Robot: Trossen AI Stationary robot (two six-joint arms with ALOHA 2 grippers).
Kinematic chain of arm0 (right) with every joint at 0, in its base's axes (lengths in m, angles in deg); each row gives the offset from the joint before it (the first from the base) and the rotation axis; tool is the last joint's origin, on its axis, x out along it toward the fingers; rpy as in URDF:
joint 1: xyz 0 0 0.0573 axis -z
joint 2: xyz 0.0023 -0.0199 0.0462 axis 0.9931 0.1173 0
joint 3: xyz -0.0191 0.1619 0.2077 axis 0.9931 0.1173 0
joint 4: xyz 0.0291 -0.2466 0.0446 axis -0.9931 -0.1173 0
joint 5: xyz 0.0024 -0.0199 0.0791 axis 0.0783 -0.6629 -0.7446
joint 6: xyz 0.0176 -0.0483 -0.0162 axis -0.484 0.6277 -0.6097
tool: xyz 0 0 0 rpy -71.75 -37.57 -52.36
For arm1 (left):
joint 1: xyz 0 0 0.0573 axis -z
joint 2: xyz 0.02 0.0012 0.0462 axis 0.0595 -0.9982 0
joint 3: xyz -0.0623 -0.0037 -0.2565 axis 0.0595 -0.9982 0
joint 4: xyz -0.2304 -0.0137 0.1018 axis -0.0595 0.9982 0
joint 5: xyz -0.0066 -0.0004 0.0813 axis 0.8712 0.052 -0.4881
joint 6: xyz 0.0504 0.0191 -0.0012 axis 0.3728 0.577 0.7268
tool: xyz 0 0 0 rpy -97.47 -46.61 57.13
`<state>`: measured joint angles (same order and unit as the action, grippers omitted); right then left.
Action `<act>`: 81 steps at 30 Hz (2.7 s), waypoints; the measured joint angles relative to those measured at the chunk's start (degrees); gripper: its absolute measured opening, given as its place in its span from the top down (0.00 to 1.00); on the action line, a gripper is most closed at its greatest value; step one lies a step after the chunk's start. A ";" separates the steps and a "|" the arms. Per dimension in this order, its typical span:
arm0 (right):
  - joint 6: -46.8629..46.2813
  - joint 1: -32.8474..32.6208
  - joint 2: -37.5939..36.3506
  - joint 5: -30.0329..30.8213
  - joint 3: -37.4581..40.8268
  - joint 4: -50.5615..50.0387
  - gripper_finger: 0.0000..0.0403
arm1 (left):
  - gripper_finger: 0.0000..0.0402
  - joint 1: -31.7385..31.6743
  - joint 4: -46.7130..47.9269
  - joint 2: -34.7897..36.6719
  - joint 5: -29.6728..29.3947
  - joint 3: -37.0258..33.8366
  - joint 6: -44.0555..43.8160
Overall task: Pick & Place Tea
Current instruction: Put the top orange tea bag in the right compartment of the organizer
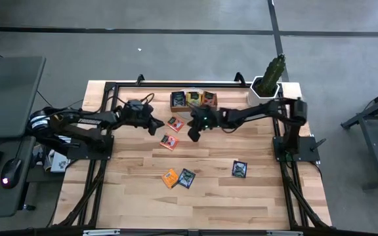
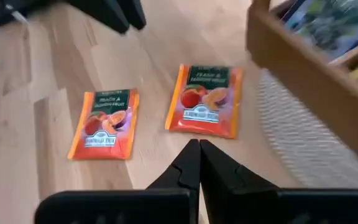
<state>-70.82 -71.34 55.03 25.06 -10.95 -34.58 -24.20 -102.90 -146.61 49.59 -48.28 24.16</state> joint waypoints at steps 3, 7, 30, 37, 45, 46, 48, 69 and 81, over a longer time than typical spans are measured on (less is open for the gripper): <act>0.59 -0.65 4.07 -1.40 -3.93 0.22 1.00 | 0.79 -1.26 0.50 -0.07 0.84 0.00 0.38; 4.17 -1.42 10.18 -4.10 -11.61 -2.45 1.00 | 0.79 -1.84 0.48 -1.42 1.44 0.00 1.60; 3.21 1.31 16.59 -0.09 -21.27 -14.84 1.00 | 0.79 -2.03 -3.07 -9.52 2.77 0.01 3.08; -0.33 1.99 18.46 -3.19 -21.46 -15.76 1.00 | 0.79 -2.03 -3.14 -10.67 2.03 0.20 3.08; -2.96 1.45 18.61 -4.54 -21.49 -17.50 1.00 | 0.79 -2.03 -4.29 -10.67 -0.36 0.20 0.73; -3.43 1.40 18.62 -4.67 -21.47 -17.55 1.00 | 0.79 -2.03 -4.46 -10.66 -0.53 0.20 0.14; -3.82 1.07 18.63 -4.49 -21.46 -17.55 1.00 | 0.79 -2.01 -4.34 -10.64 -0.64 0.20 -0.76; -5.39 -1.59 18.81 -4.13 -21.25 -14.73 1.00 | 0.67 -2.01 -1.09 -16.05 4.57 1.98 -7.61; -4.94 -1.63 18.89 -4.17 -21.20 -12.75 1.00 | 0.47 -2.01 11.47 -16.34 8.18 9.71 -7.66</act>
<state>-75.76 -72.98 73.93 20.88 -32.16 -47.33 -26.21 -91.43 -162.96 57.78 -38.56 16.51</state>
